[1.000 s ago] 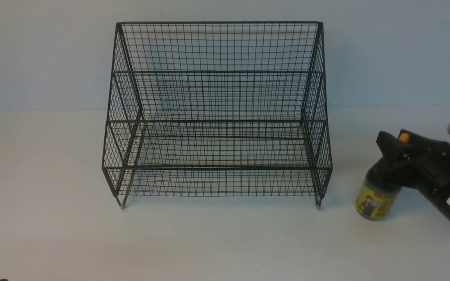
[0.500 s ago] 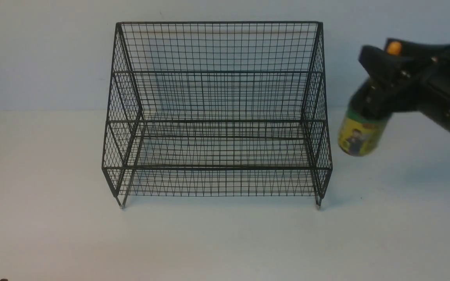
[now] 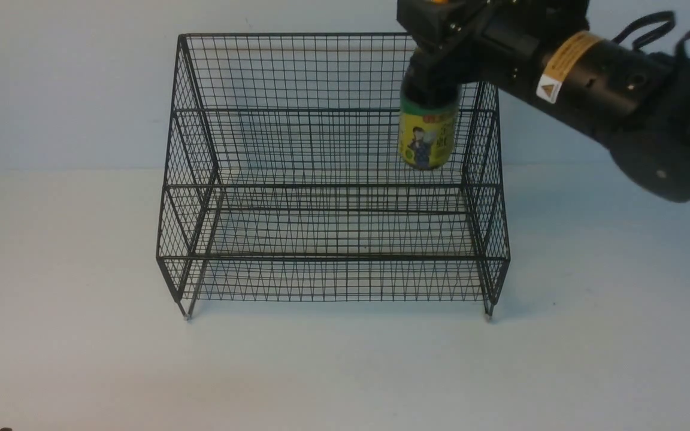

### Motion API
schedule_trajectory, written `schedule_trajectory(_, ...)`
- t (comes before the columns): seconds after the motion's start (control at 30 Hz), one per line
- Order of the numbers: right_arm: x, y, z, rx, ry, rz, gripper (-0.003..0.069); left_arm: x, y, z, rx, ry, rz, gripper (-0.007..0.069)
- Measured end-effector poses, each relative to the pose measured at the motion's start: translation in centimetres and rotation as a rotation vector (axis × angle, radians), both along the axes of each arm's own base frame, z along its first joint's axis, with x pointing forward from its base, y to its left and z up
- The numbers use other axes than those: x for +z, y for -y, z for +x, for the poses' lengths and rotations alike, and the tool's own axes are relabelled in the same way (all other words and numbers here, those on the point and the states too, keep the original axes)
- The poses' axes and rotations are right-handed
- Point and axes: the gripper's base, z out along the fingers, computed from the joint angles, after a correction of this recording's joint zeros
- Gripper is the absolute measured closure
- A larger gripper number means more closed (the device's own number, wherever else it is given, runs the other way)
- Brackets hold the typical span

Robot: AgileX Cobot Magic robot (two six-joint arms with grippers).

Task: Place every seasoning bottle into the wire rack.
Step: Use the right arm to put the condiment bottle back on the shelf

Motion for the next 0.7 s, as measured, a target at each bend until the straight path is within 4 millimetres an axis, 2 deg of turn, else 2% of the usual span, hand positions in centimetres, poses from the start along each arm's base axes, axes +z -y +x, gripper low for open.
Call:
schedule_trajectory(0.1, -1.8, -0.7, 1.6, 0.0, -0.035, -0.018, 0.0392, 0.0, 0.0, 0.0, 0.0, 0.0, 0.0, 0.0629)
schedule_trajectory(0.13, -1.7, -0.7, 1.6, 0.0, -0.033, -0.017, 0.0392, 0.0, 0.0, 0.0, 0.0, 0.0, 0.0, 0.0629)
schedule_trajectory(0.23, -3.2, -1.1, 2.5, -0.007, -0.074, -0.01, 0.0392, 0.0, 0.0, 0.0, 0.0, 0.0, 0.0, 0.0629)
schedule_trajectory(0.47, -5.5, -1.1, 3.4, -0.039, -0.175, 0.011, 0.0393, 0.0, 0.0, 0.0, 0.0, 0.0, 0.0, 0.0629)
schedule_trajectory(0.6, -7.9, -1.1, 4.1, -0.082, -0.308, 0.034, 0.0393, 0.0, 0.0, 0.0, 0.0, 0.0, 0.0, 0.0629)
schedule_trajectory(0.7, -8.3, -1.2, 4.3, -0.083, -0.336, 0.08, 0.0393, 0.0, 0.0, 0.0, 0.0, 0.0, 0.0, 0.0629)
